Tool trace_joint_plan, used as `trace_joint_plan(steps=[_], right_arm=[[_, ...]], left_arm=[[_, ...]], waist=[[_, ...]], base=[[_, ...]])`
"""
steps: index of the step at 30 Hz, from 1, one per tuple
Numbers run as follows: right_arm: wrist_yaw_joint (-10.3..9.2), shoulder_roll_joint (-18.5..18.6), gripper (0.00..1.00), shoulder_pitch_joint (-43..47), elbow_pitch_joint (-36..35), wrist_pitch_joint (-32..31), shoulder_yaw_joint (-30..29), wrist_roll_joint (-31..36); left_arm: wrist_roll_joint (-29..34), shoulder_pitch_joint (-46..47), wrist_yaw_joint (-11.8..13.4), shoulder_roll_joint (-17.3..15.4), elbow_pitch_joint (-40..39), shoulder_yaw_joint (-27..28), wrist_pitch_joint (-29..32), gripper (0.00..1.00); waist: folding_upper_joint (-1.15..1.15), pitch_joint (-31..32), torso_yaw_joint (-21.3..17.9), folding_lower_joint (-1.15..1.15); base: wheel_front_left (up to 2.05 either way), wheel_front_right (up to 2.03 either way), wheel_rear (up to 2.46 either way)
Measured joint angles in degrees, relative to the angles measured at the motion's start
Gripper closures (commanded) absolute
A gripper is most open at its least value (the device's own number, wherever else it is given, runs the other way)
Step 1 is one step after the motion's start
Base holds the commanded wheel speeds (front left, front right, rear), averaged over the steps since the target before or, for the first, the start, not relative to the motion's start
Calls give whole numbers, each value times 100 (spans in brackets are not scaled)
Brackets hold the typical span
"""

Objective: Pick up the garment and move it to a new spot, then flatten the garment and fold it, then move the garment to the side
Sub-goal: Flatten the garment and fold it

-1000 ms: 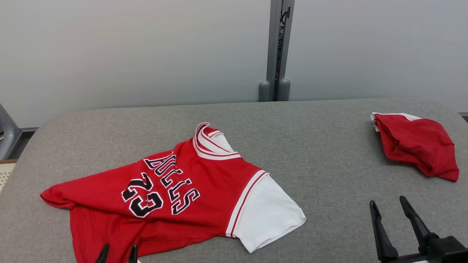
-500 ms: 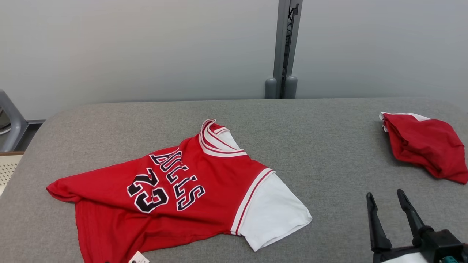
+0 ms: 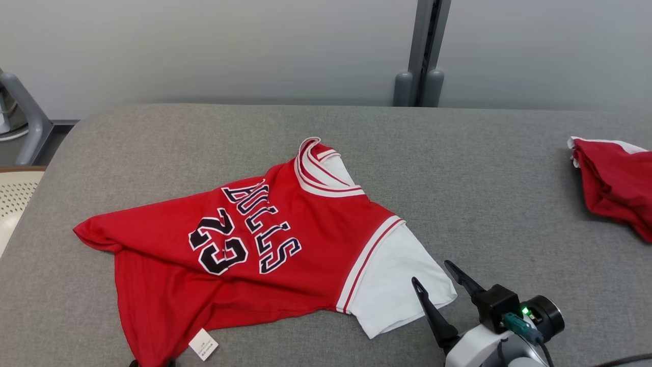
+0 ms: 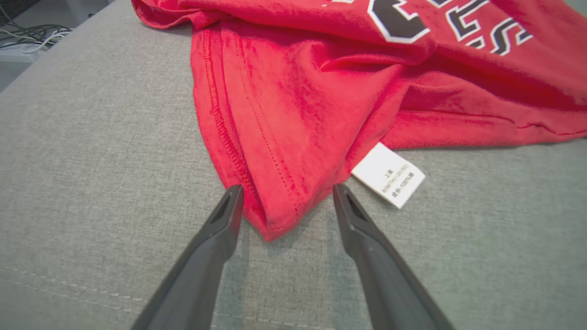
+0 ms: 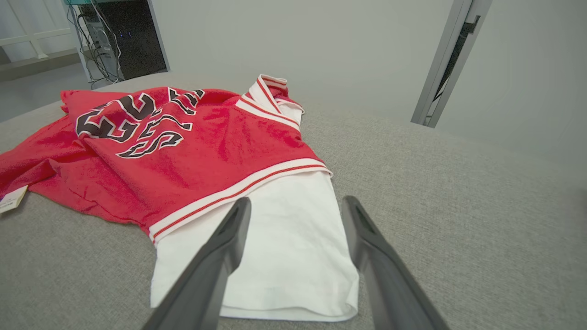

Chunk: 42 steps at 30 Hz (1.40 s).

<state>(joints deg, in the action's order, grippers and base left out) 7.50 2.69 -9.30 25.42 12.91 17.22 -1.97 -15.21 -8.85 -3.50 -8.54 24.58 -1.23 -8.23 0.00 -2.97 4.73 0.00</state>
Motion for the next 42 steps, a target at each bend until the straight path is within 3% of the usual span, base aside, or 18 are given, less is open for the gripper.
trace_joint_plan(steps=[12,26,27,29,30,31,32,34,38,42], right_arm=[[0,2,0,-485,827,-545,-344,342],[0,3,0,-686,904,-846,-293,334],[0,4,0,-697,904,-862,-265,292],[0,5,0,-730,913,-876,-222,230],[0,5,0,-757,927,-895,-181,189],[0,4,0,-780,943,-928,-138,131],[0,2,24,-790,957,-934,-113,68],[0,5,100,-808,998,-942,-38,-142],[0,2,100,-812,1000,-964,113,-728],[0,0,100,-765,646,-959,73,-1774]], left_arm=[[-96,469,-73,51,443,-167,-62,0],[-162,765,-73,33,782,-213,-240,2],[-162,791,-73,32,797,-221,-247,38],[-178,849,-98,31,838,-259,-246,91],[-192,872,-98,25,859,-264,-246,91],[-197,899,-98,22,879,-269,-246,100],[-197,925,-99,22,889,-280,-245,100],[-232,939,-122,31,887,-310,-235,100],[-443,883,-210,37,704,-333,-33,100],[-855,610,-301,86,34,-326,348,100]], waist=[[0,-423,172,0],[0,-684,224,0],[0,-699,226,0],[0,-719,237,0],[0,-722,240,0],[0,-722,240,0],[0,-720,238,0],[0,-701,242,0],[0,-607,243,0],[0,-473,232,0]], base=[[0,0,0],[0,0,0],[0,0,0],[0,0,0],[0,0,0],[0,0,0],[0,0,0],[0,0,0],[0,0,0],[0,0,0]])
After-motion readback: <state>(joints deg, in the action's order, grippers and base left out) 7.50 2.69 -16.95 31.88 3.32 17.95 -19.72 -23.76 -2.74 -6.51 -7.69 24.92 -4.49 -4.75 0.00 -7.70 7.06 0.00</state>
